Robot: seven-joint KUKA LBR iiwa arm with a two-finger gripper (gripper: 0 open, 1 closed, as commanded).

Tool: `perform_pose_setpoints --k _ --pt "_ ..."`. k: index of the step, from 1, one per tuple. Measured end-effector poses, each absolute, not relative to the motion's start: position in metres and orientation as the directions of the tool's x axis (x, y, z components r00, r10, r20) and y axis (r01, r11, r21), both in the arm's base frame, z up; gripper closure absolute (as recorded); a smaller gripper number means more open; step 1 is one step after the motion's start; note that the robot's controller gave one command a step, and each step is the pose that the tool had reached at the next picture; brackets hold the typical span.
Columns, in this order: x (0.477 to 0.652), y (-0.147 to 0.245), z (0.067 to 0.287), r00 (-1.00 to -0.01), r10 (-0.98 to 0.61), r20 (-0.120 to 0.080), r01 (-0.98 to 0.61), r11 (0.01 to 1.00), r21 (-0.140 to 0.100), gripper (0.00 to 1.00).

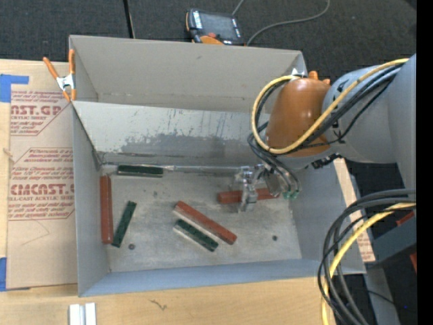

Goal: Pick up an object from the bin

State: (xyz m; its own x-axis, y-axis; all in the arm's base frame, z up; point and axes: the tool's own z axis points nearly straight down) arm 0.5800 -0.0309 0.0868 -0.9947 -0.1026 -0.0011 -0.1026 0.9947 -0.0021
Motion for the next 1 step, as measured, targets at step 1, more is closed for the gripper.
perform_pose_setpoints --k 1 --pt "0.5676 -0.0224 0.2725 -0.995 -0.1 -0.011 -0.1 0.995 -0.002 1.0"
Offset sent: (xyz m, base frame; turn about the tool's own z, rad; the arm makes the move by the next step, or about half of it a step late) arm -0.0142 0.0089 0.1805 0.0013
